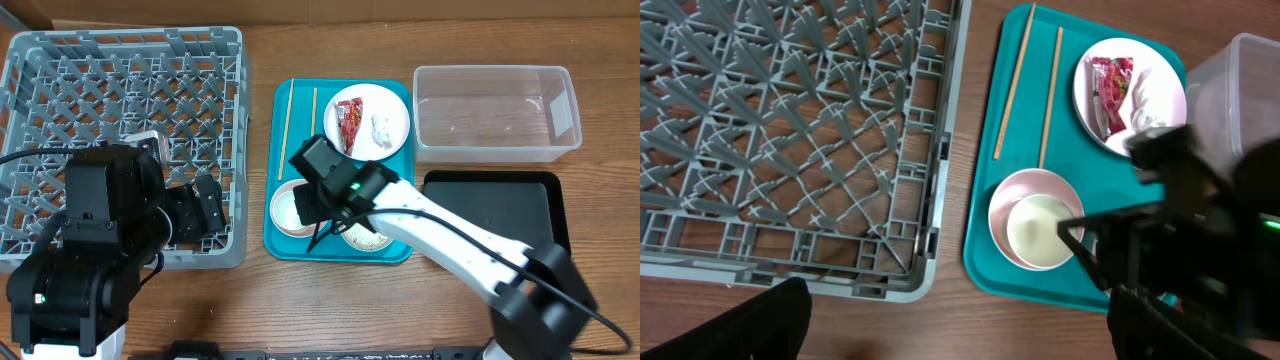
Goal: Sort waste into correct bins and load items into the dishwasher
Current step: 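Lift the cup and hand it to the left gripper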
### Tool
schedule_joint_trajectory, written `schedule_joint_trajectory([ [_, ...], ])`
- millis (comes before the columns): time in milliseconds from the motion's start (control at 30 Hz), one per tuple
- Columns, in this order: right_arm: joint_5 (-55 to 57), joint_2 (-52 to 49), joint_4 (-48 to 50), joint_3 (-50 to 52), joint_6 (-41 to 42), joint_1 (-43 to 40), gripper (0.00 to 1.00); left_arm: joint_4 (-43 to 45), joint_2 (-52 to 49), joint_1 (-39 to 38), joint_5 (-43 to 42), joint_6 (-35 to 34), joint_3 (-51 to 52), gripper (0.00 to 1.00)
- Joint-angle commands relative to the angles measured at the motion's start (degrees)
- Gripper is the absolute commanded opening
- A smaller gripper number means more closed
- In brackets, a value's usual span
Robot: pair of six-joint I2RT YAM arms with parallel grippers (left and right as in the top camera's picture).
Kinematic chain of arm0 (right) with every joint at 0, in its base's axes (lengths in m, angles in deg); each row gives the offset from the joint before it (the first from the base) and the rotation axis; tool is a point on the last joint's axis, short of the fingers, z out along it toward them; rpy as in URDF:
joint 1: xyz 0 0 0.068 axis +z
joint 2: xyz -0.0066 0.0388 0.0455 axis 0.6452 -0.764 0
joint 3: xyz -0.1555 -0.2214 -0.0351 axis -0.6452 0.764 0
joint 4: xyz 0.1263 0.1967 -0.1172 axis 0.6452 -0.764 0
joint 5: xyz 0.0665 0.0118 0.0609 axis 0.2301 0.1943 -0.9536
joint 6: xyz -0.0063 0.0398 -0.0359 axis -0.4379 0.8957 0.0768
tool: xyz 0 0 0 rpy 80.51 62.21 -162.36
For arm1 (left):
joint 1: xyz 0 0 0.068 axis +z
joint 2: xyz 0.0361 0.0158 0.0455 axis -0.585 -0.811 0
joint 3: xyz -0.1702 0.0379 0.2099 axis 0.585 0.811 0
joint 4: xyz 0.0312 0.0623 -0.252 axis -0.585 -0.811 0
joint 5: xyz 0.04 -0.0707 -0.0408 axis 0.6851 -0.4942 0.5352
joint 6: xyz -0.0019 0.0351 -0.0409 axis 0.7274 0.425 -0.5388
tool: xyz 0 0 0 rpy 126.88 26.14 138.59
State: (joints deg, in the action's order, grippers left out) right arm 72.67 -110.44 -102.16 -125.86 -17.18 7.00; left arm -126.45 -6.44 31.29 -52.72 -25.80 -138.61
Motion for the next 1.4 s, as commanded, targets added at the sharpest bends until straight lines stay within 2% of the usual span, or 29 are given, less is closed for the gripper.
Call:
schedule_joint_trajectory([
  [0, 1.62, -2.08, 0.94, -0.44, 1.66, -0.33, 0.34, -0.04, -0.07, -0.28, -1.44, 0.11, -1.11, 0.96],
  [167, 1.60, -2.16, 1.14, -0.50, 1.99, -0.42, 0.15, -0.20, -0.11, -0.28, -1.79, 0.13, -1.11, 0.97],
  [200, 1.42, -2.16, 0.92, -0.50, 1.99, -0.42, 0.07, -0.22, -0.11, -0.28, -1.77, 0.13, -1.11, 0.98],
  [233, 1.42, -2.12, 0.76, -0.55, 2.05, -0.44, 0.04, -0.24, -0.11, -0.28, -1.77, 0.13, -1.11, 0.97],
  [500, 0.70, 4.33, -4.70, -3.23, 3.15, -4.63, 0.04, -0.17, -0.15, -0.28, -1.79, 0.13, -1.11, 1.00],
  [633, -6.93, 11.43, -5.57, -3.23, -0.07, -10.08, 0.04, 0.79, -0.15, -0.28, -4.76, 1.79, -1.11, 1.00],
  [733, -20.48, 16.00, -5.49, -3.23, -9.40, -15.93, 0.04, 3.23, -0.15, -0.28, -12.17, 5.51, -1.11, 1.00],
  [833, -39.08, 19.19, -7.26, -3.23, -22.58, -22.95, 0.04, 6.58, -0.22, -0.28, -23.10, 10.01, -1.11, 1.00],
  [967, -59.76, 20.17, -10.97, -3.23, -33.79, -31.28, 0.04, 11.47, -1.20, -0.28, -39.15, 12.81, -1.11, 1.00],
  [1033, -67.93, 20.13, -11.76, -3.17, -35.89, -34.14, 0.04, 14.43, -2.25, -0.28, -48.72, 12.79, -1.11, 1.00],
  [1167, -75.28, 20.13, -10.75, -3.17, -36.22, -34.14, 0.04, 19.91, -4.85, -0.28, -63.25, 12.26, -1.11, 1.00],
  [1367, -82.25, 20.13, -2.78, -3.17, -34.67, -31.67, 0.04, 21.53, -10.19, -0.28, -72.41, 10.16, -1.11, 1.00],
])
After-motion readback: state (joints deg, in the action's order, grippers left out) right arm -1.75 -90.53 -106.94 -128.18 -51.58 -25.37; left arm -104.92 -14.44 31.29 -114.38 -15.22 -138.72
